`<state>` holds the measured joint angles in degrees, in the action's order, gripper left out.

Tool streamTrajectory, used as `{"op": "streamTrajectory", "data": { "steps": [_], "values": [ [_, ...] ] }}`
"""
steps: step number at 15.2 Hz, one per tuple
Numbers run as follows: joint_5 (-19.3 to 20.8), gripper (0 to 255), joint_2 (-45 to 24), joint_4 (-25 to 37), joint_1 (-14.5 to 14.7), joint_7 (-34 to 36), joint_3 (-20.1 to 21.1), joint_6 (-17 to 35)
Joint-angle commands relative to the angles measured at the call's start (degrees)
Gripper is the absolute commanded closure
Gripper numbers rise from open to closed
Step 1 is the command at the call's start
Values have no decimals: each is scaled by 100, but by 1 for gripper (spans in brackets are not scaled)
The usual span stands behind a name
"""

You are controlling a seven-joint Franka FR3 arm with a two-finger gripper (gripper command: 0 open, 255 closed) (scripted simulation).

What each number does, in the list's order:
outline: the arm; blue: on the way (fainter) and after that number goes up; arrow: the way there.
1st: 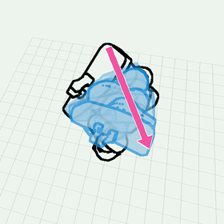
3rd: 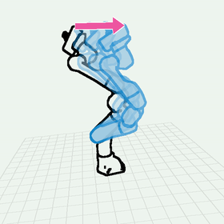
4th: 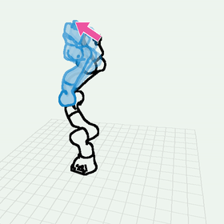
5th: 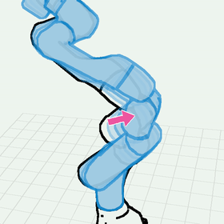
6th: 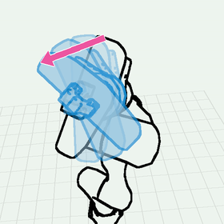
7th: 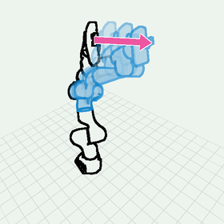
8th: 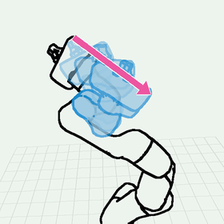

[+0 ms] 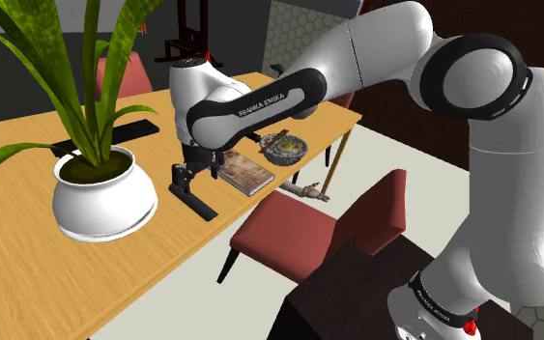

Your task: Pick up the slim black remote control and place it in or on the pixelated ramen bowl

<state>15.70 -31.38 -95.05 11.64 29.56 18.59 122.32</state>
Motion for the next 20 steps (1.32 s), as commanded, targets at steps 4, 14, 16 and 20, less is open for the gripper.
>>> {"op": "streamTrajectory", "data": {
  "steps": [4,14,16,20],
  "values": [
    [263,0,-1047,1248,359,142,-173,-167],
    [349,0,-1317,1180,373,190,-244,167],
    [349,0,-1317,1180,373,190,-244,167],
    [349,255,-1316,1180,372,190,-244,166]
  ]
}}
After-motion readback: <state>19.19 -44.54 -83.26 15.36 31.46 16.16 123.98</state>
